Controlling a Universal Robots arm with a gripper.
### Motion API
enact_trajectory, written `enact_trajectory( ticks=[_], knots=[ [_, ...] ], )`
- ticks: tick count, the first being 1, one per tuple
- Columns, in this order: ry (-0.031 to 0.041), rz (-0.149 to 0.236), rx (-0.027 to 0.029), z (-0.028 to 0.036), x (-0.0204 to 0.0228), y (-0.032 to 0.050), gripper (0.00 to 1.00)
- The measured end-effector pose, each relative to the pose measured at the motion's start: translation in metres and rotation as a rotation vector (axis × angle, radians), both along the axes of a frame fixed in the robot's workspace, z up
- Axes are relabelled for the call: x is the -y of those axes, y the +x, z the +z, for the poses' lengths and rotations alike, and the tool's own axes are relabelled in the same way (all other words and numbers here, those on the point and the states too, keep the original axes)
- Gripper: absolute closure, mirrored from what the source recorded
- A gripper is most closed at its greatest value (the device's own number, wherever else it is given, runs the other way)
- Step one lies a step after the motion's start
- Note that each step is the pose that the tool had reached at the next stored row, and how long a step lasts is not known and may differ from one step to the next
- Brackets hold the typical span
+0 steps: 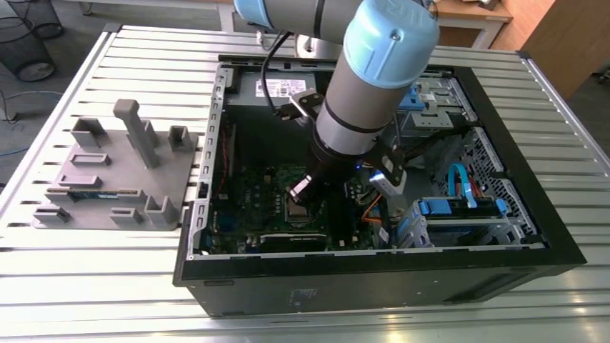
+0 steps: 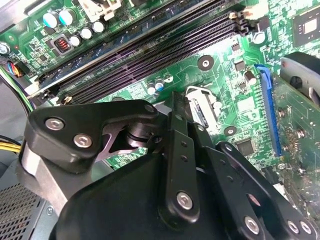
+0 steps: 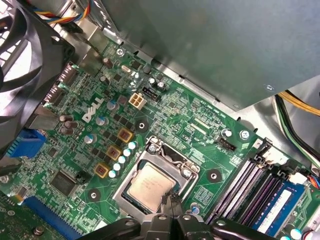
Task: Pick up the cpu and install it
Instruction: 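Install the first cpu locking lever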
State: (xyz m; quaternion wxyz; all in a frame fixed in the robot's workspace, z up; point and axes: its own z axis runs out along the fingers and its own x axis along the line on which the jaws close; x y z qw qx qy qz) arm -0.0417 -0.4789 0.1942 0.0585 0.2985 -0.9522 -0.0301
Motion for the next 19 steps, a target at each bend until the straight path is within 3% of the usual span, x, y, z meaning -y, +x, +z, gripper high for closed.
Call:
enact_trajectory(
  ticks=[14,19],
  knots=[
    [0.0006,-0.037,0.0032,-0.0004,-0.0010,-0.0096,0.89],
    [-0.0001,-0.057,0.0038,-0.0002,-0.0009,-0.0095,0.89]
  ],
)
